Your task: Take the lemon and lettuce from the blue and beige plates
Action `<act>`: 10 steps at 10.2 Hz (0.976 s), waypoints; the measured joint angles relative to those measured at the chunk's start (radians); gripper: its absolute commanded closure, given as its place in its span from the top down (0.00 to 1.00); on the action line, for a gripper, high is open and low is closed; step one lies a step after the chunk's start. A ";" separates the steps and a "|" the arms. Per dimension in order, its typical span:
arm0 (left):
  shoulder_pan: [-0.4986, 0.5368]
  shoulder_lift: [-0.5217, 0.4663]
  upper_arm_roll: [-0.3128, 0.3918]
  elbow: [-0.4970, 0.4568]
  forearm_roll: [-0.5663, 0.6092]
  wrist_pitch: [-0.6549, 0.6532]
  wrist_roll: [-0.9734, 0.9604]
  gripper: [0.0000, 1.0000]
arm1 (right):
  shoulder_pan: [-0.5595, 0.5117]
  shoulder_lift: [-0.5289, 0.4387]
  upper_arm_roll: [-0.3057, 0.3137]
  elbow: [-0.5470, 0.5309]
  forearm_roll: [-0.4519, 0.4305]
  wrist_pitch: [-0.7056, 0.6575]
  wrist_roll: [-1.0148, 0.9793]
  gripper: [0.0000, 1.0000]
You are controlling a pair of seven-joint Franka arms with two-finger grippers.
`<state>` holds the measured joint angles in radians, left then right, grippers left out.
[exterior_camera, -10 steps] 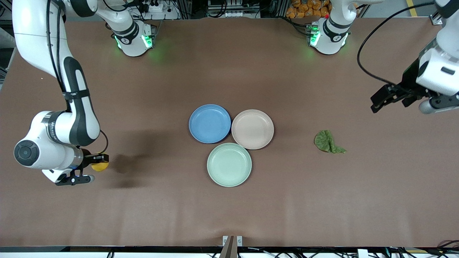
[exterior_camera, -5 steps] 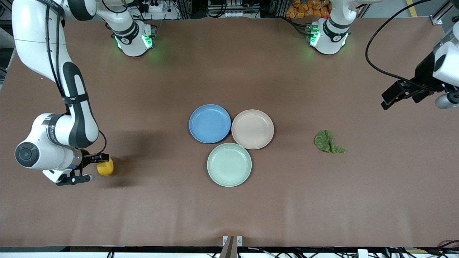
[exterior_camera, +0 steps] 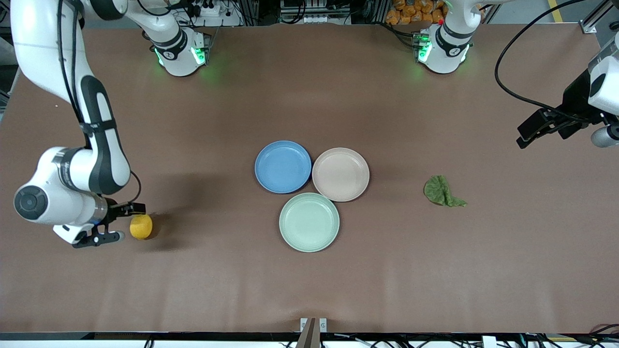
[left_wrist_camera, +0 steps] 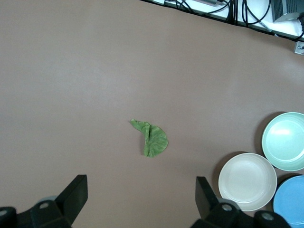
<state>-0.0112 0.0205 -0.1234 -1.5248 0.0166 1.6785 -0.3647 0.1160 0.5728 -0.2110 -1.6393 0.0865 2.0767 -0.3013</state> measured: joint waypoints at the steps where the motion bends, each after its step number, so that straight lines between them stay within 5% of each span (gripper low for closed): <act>1: 0.001 0.000 -0.002 0.000 0.000 0.000 0.000 1.00 | 0.003 -0.063 0.001 -0.058 -0.018 0.016 -0.002 1.00; 5: 0.002 -0.001 -0.004 0.003 0.000 0.000 0.000 1.00 | 0.015 -0.337 0.003 -0.260 -0.057 0.035 -0.004 1.00; 10: 0.004 -0.001 -0.007 0.003 0.000 -0.059 0.038 1.00 | -0.004 -0.476 0.011 -0.216 -0.067 -0.113 -0.002 1.00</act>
<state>-0.0070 0.0198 -0.1300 -1.5218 0.0166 1.6198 -0.3265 0.1120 0.0969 -0.1998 -1.8553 0.0197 1.9638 -0.3037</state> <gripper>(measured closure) 0.000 0.000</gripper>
